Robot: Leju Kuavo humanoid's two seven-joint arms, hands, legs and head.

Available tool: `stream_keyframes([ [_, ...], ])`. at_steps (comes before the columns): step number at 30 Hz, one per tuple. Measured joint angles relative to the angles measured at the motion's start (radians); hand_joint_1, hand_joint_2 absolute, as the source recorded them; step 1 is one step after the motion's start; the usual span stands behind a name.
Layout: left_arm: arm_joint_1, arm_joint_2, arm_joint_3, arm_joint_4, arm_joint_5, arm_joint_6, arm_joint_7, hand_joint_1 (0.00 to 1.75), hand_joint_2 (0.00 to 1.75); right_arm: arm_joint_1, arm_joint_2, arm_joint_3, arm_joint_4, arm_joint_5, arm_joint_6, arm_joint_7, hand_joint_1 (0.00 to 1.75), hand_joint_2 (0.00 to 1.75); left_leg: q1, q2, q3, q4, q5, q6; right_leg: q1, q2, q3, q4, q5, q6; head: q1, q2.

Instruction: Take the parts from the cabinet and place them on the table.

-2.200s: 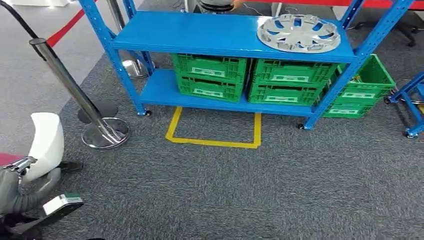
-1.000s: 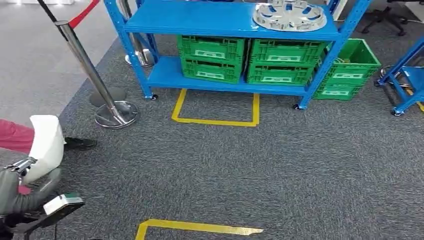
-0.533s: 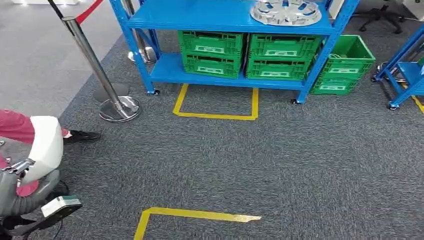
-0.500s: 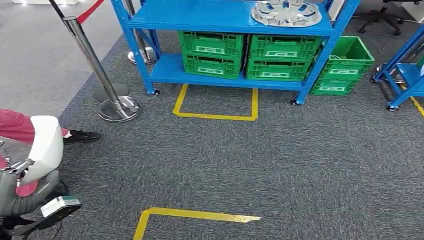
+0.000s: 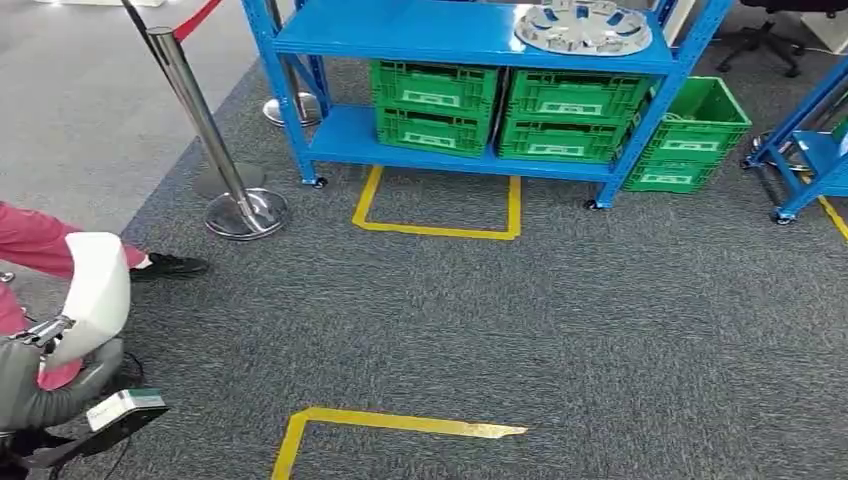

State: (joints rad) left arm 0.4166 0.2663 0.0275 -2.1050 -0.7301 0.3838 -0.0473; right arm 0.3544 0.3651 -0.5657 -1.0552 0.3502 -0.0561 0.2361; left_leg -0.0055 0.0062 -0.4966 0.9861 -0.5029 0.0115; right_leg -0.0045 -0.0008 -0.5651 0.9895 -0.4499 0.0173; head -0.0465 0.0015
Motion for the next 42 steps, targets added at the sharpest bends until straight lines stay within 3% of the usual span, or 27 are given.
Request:
stream_keyframes([
  [23, 0.001, -0.003, 0.000, 0.000, -0.003, -0.010, 0.019, 1.75, 1.75, -0.003, 0.000, -0.007, 0.002, 0.052, 0.003, -0.020, 0.00, 0.00, 0.004, 0.000, -0.010, 0.000, 0.007, -0.009, 0.003, 0.000, -0.012, 0.003, 0.003, -0.003, 0.000, 0.000],
  [28, 0.004, -0.003, 0.003, 0.000, -0.001, -0.010, 0.021, 1.75, 1.75, -0.002, 0.000, -0.006, 0.002, 0.053, 0.002, -0.021, 0.00, 0.00, 0.000, 0.000, -0.012, 0.004, 0.008, -0.005, -0.001, -0.001, -0.013, 0.003, 0.008, 0.004, 0.000, 0.000],
  [32, 0.004, -0.003, 0.008, 0.000, -0.001, -0.010, 0.021, 1.75, 1.75, -0.001, 0.000, -0.006, 0.001, 0.055, 0.002, -0.021, 0.00, 0.00, -0.003, -0.004, -0.016, -0.002, 0.017, 0.009, -0.006, -0.007, -0.012, -0.001, 0.015, 0.015, -0.001, 0.000],
  [33, 0.004, -0.003, 0.009, 0.000, -0.001, -0.010, 0.021, 1.75, 1.75, -0.001, 0.000, -0.006, 0.001, 0.056, 0.002, -0.021, 0.00, 0.00, 0.007, -0.005, -0.014, -0.014, 0.029, 0.015, -0.006, -0.006, -0.018, 0.006, 0.007, 0.017, 0.000, 0.000],
  [34, 0.004, -0.003, 0.009, 0.000, -0.001, -0.010, 0.021, 1.75, 1.75, 0.000, 0.000, -0.006, 0.001, 0.057, 0.003, -0.022, 0.00, 0.00, 0.007, -0.008, -0.017, -0.016, 0.034, 0.019, -0.005, -0.002, -0.033, 0.031, -0.027, 0.021, 0.002, 0.000],
  [36, 0.007, -0.005, 0.010, 0.000, 0.000, -0.010, 0.021, 1.75, 1.75, 0.000, 0.000, -0.005, 0.001, 0.061, 0.009, -0.023, 0.00, 0.00, 0.007, -0.014, -0.031, -0.015, 0.041, 0.022, -0.008, -0.001, -0.091, 0.182, -0.126, 0.024, 0.002, 0.000],
  [37, 0.009, -0.006, 0.010, 0.000, 0.000, -0.010, 0.020, 1.75, 1.75, 0.000, 0.000, -0.005, 0.001, 0.062, 0.013, -0.023, 0.00, 0.00, 0.007, -0.019, -0.038, -0.014, 0.045, 0.021, -0.008, -0.001, -0.120, 0.264, -0.164, 0.026, 0.002, 0.000],
  [38, 0.009, -0.006, 0.010, 0.000, 0.000, -0.010, 0.020, 1.75, 1.75, 0.000, 0.000, -0.006, 0.001, 0.063, 0.016, -0.023, 0.00, 0.00, 0.008, -0.026, -0.044, -0.013, 0.049, 0.018, -0.008, -0.001, -0.134, 0.310, -0.178, 0.028, 0.002, 0.000],
  [39, 0.009, -0.008, 0.010, 0.000, 0.001, -0.010, 0.020, 1.75, 1.75, 0.001, 0.000, -0.006, 0.001, 0.064, 0.019, -0.023, 0.00, 0.00, 0.009, -0.033, -0.047, -0.012, 0.051, 0.014, -0.008, -0.001, -0.123, 0.304, -0.168, 0.028, 0.002, 0.000],
  [40, 0.009, -0.008, 0.010, 0.000, 0.001, -0.010, 0.020, 1.75, 1.75, 0.001, 0.000, -0.007, 0.001, 0.065, 0.021, -0.024, 0.00, 0.00, 0.011, -0.040, -0.049, -0.012, 0.053, 0.010, -0.008, -0.001, -0.089, 0.258, -0.141, 0.028, 0.002, 0.000],
  [41, 0.009, -0.009, 0.010, 0.000, 0.002, -0.010, 0.019, 1.75, 1.75, 0.001, 0.000, -0.007, 0.001, 0.066, 0.022, -0.025, 0.00, 0.00, 0.013, -0.050, -0.051, -0.010, 0.055, 0.007, -0.009, 0.003, -0.035, 0.170, -0.102, 0.027, 0.002, 0.000],
  [42, 0.009, -0.010, 0.010, 0.000, 0.003, -0.010, 0.019, 1.75, 1.75, 0.001, 0.000, -0.007, 0.001, 0.067, 0.023, -0.027, 0.00, 0.00, 0.015, -0.058, -0.052, -0.007, 0.056, 0.001, -0.012, 0.024, 0.026, 0.069, -0.067, 0.027, 0.003, 0.000],
])
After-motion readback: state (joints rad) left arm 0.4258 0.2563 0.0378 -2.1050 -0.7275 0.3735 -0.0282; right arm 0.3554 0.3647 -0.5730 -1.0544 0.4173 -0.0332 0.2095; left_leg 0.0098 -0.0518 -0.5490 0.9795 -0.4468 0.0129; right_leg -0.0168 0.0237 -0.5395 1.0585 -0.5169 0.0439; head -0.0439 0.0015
